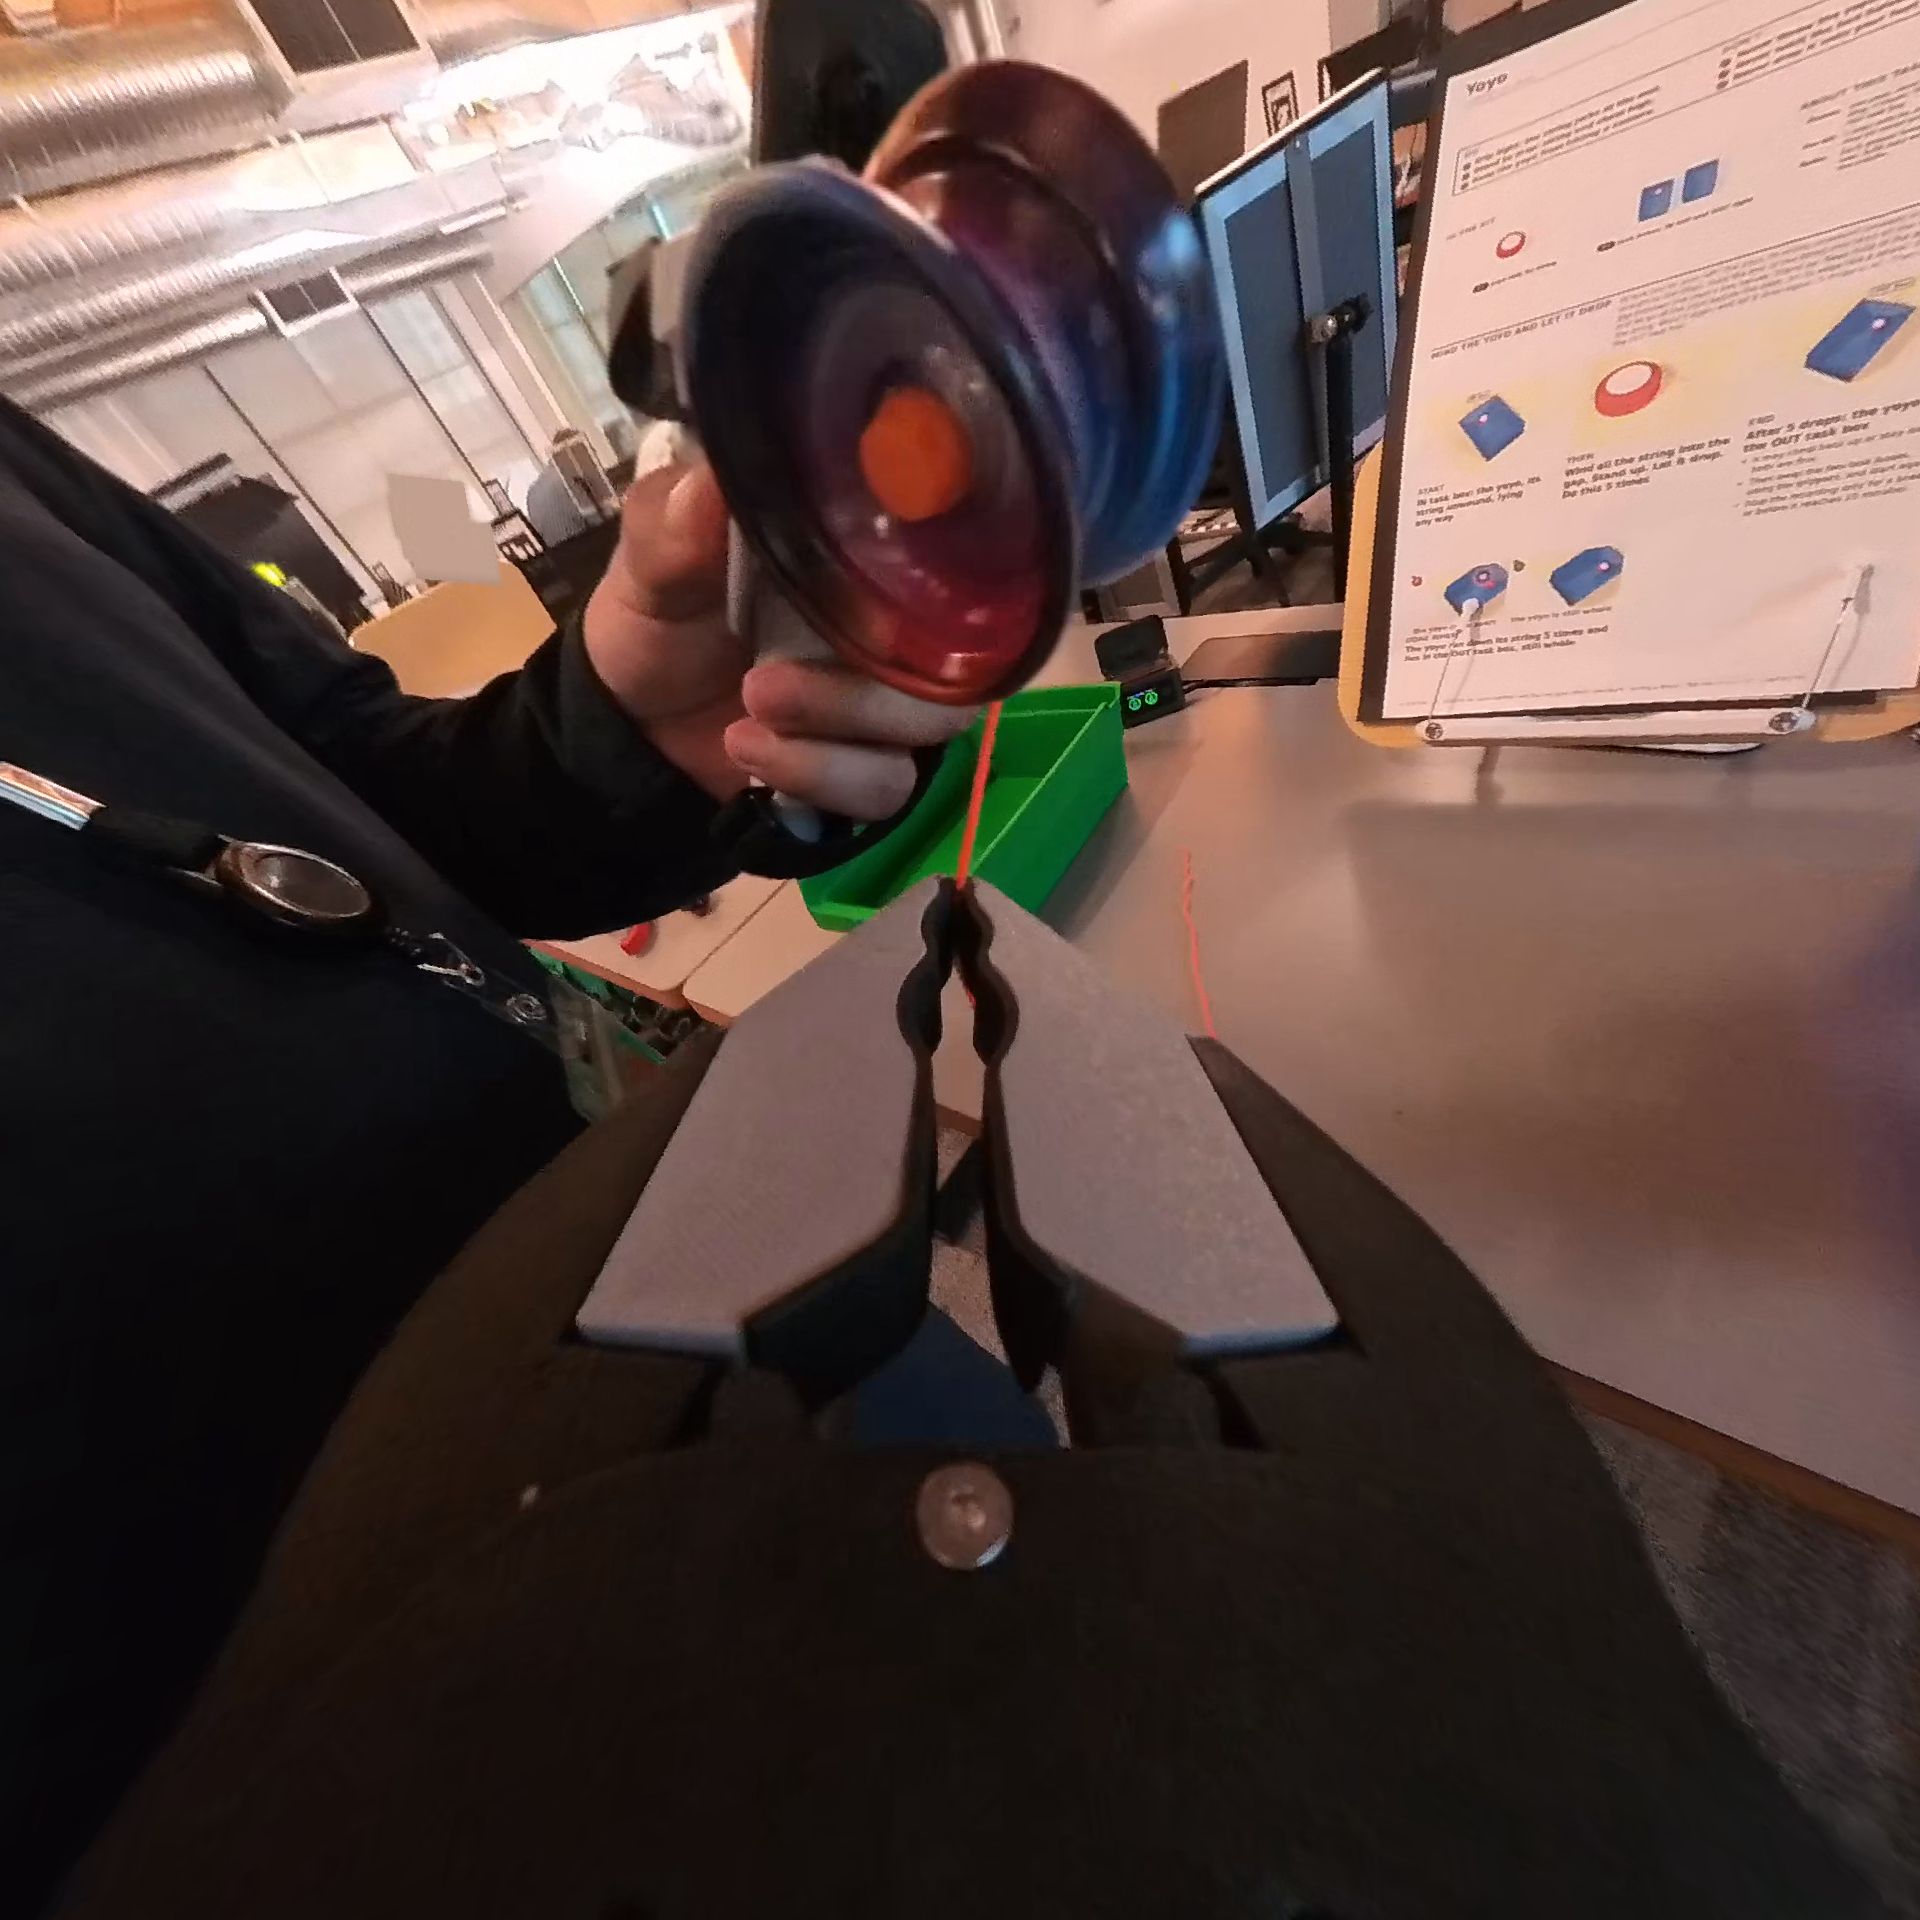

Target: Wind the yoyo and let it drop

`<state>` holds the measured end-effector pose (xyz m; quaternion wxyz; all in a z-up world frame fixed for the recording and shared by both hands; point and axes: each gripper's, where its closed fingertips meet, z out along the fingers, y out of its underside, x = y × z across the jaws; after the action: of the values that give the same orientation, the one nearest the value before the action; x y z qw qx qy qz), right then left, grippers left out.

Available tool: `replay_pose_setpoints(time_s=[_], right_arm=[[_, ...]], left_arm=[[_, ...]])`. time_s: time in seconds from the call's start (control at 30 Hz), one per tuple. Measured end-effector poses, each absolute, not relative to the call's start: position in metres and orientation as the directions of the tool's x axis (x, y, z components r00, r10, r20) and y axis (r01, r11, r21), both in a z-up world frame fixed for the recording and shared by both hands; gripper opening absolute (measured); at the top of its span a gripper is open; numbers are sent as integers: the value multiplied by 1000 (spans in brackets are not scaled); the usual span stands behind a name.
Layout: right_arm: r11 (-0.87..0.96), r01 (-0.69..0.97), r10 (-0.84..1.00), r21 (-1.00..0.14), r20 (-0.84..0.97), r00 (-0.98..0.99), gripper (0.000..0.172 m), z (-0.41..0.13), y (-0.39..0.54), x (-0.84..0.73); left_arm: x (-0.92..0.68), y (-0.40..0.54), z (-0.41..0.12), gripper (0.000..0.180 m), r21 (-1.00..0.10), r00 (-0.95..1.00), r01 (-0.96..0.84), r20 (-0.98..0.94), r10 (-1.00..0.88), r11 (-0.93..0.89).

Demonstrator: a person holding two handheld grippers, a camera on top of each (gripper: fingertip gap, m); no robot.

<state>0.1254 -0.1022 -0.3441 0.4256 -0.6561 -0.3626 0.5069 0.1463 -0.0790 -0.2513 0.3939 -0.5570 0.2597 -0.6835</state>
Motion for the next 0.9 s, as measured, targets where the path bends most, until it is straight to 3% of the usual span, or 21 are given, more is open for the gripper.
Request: replay_pose_setpoints(time_s=[0.27, 0.57, 0.73, 0.9], right_arm=[[-420, 29, 898, -907, -411, 157, 0, -347, -118, 108], [-464, -20, 884, -886, -464, 53, 0, -337, -134, 90], [-474, -42, 880, -879, -474, -15, 0, -325, -143, 92], [-481, -87, 877, -872, -480, -36, 0, -306, -143, 102]], left_arm=[[137, -62, -249, 2, -750, -8, 364, 591, -807, -552], [134, -61, -254, 2, -765, 43, 366, 583, -812, -530], [135, -62, -264, 1, -845, 162, 300, 503, -849, -443], [141, -63, -286, 2, -961, 362, 95, 276, -890, -259]])
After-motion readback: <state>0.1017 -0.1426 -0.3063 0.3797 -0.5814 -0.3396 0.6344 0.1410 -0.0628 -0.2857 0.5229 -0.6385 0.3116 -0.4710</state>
